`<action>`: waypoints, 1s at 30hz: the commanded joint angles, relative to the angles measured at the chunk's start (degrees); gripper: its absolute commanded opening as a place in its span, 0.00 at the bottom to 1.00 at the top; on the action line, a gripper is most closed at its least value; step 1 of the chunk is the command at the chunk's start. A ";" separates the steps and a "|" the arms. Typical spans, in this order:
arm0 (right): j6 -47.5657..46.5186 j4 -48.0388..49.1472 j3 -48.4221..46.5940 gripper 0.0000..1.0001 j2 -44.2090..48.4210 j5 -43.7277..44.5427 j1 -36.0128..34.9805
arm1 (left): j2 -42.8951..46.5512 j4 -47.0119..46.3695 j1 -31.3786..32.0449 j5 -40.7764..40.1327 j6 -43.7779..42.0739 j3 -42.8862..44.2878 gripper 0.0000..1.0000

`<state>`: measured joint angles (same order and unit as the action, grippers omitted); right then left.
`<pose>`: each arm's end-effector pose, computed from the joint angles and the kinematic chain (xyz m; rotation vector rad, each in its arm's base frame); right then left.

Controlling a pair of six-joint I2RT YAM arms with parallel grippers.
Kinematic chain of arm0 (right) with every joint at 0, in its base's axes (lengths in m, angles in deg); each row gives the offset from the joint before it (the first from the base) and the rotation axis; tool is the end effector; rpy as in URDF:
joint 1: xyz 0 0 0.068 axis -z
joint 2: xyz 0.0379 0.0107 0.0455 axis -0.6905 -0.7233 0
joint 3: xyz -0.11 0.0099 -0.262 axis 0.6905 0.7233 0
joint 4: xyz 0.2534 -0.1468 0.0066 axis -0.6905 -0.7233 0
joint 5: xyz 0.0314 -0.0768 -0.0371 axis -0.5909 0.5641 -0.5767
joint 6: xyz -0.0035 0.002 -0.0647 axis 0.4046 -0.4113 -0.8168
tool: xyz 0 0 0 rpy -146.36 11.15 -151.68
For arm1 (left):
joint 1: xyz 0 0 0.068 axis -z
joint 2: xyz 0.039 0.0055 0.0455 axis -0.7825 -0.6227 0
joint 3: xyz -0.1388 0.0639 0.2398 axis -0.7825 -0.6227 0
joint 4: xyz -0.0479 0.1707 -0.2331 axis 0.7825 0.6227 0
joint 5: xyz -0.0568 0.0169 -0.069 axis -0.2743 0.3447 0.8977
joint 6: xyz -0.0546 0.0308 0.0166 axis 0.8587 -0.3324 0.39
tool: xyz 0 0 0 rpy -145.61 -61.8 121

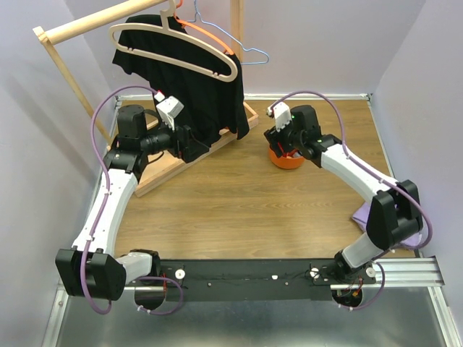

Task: Sort the stationery into containers
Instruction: Place the pen in the storage box, then reset both arms

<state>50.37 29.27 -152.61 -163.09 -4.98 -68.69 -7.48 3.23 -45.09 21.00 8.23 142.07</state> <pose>0.3685 0.1758 0.2708 -0.8528 2.0287 0.1387 0.2898 -0.0708 0.3752 0.5958 1.8436 -0.9505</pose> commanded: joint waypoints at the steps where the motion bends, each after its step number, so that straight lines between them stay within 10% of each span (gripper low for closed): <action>1: 11.41 -2.46 -2.84 0.84 7.38 3.67 0.75 | 0.95 4.09 0.02 -5.80 -7.73 2.53 0.99; 5: 20.83 -3.25 -1.00 1.00 14.14 7.20 3.91 | 1.56 2.96 -0.06 -16.06 -5.39 0.95 0.99; 13: 31.12 -7.65 4.35 1.00 18.64 4.30 18.13 | 0.77 0.76 -1.12 -24.71 -1.07 -0.89 0.99; 30: 31.40 -17.14 8.41 1.00 24.80 20.82 19.74 | -1.68 -1.97 -2.00 -40.44 0.17 -8.90 0.99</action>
<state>82.24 17.29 -141.33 -137.45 12.63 -48.97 -8.62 2.88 -46.67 -14.25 8.78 132.50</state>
